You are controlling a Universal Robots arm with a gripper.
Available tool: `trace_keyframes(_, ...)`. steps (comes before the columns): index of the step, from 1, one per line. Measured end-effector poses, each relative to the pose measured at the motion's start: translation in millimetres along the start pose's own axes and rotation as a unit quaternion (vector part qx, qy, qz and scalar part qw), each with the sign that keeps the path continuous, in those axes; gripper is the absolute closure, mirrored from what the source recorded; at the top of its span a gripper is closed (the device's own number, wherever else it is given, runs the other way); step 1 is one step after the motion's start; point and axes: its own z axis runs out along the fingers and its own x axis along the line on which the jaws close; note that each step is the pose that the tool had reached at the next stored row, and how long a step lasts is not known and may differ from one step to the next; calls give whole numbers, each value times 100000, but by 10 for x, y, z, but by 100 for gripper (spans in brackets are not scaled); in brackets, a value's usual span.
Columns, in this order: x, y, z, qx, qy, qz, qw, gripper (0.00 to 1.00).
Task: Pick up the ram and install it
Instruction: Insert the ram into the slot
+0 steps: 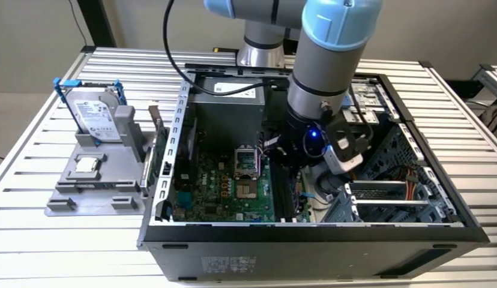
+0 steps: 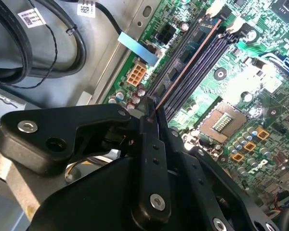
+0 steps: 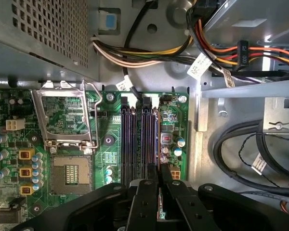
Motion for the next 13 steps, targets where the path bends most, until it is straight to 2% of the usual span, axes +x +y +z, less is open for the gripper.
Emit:
trace_keyframes(8, 1, 0, 53, -9, -1, -190, 100000, 100)
trace_keyframes(13, 2, 0, 57, 2, 12, -183, 100000, 100)
